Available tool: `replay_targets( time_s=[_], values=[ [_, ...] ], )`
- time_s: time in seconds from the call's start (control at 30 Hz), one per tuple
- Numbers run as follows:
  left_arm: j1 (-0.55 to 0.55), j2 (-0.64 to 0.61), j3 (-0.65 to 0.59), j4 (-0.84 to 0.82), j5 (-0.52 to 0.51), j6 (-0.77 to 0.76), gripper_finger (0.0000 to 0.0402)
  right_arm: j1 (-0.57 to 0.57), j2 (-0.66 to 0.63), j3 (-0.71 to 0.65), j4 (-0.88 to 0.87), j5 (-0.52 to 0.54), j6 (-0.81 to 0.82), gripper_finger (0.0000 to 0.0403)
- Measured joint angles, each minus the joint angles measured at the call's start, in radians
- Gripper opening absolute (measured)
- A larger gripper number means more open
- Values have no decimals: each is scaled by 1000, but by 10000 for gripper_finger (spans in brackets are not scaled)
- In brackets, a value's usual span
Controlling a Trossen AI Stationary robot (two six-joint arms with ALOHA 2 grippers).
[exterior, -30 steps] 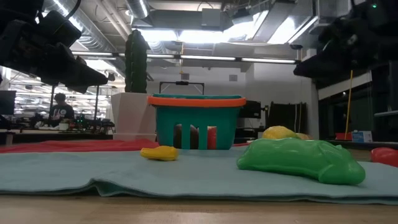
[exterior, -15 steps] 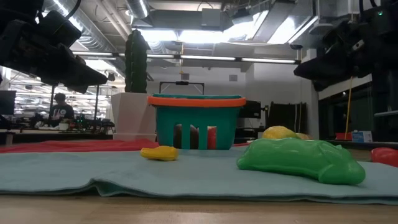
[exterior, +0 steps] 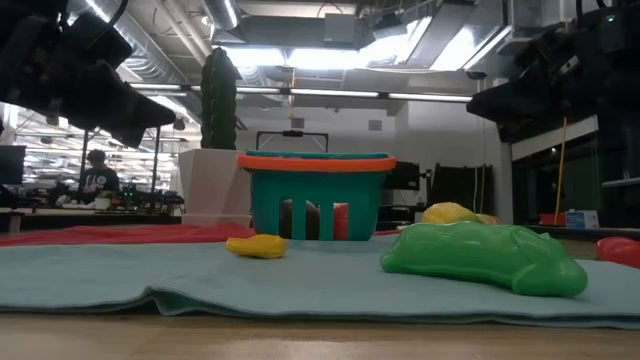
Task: Pick and placing Produce into tupperware
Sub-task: Put the blackberry into the basket
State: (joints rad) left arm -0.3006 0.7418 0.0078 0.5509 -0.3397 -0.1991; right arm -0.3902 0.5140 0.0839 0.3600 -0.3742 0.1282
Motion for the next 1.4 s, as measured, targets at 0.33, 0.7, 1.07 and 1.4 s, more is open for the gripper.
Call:
replay_targets(
  time_s=[0.33,0.7,1.07,1.4],
  values=[
    [89,37,0,35,43,-2,36,10,205,77,64,-2,-20,88],
    [272,85,0,110,253,124,61,59,553,325,56,-33,-171,88],
    [333,85,0,111,359,124,82,62,878,691,-216,-144,-336,88],
    [333,-62,0,-28,439,132,98,62,975,834,-335,-199,-421,88]
  ],
)
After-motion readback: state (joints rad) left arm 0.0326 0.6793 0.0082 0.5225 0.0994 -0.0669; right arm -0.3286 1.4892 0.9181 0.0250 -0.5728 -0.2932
